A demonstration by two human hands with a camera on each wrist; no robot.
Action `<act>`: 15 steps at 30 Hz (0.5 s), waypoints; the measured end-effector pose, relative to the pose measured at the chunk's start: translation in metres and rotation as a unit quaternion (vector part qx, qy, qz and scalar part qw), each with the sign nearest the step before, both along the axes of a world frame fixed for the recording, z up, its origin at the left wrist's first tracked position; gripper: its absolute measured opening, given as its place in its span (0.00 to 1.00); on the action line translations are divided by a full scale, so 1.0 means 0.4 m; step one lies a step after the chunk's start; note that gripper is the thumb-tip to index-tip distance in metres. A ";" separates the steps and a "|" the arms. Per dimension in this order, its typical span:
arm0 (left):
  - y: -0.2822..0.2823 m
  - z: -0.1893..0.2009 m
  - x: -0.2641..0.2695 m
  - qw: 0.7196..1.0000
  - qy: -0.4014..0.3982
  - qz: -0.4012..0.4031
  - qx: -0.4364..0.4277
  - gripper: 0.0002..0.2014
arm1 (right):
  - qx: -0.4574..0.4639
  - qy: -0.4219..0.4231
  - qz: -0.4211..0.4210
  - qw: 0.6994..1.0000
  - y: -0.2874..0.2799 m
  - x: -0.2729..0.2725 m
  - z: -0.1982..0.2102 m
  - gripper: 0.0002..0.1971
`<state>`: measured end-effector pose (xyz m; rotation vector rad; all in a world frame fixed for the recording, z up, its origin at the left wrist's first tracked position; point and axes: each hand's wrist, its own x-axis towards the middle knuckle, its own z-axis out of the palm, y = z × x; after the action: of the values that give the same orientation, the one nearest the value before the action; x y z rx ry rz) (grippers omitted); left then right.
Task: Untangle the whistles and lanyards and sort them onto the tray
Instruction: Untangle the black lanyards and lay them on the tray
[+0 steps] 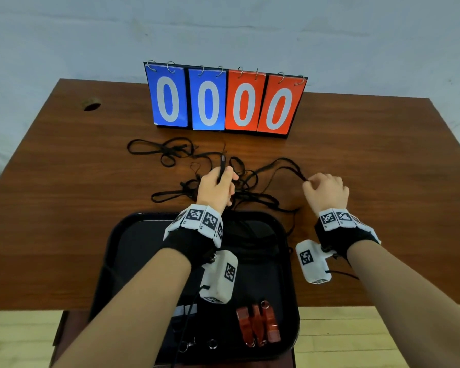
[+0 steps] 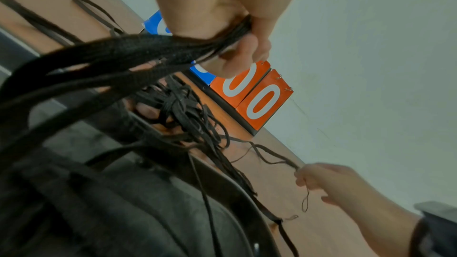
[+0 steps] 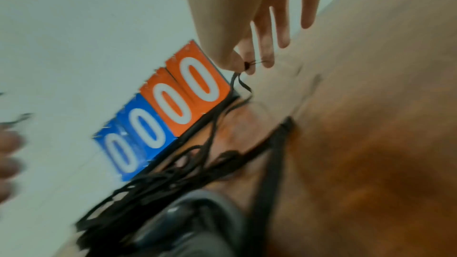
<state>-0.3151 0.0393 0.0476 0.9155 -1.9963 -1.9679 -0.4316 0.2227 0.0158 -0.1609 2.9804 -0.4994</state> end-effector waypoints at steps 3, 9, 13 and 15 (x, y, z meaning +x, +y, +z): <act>-0.007 0.025 -0.004 0.999 0.034 -0.009 -0.033 0.14 | -0.095 -0.024 0.085 0.991 -0.047 0.032 0.066 0.14; 0.023 0.082 0.007 0.980 0.050 -0.138 -0.130 0.18 | -0.203 -0.074 0.305 0.927 -0.160 0.120 0.226 0.08; 0.013 0.092 0.033 0.992 0.071 -0.086 -0.059 0.21 | -0.263 -0.061 0.295 0.916 -0.189 0.146 0.277 0.07; 0.002 0.092 0.052 0.994 0.067 -0.089 -0.013 0.22 | -0.296 -0.068 0.272 0.913 -0.206 0.154 0.280 0.07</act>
<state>-0.2944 0.0400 0.0844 0.5988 -2.0836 -2.0302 -0.3699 0.1404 0.1278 -0.9259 2.3892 -1.2337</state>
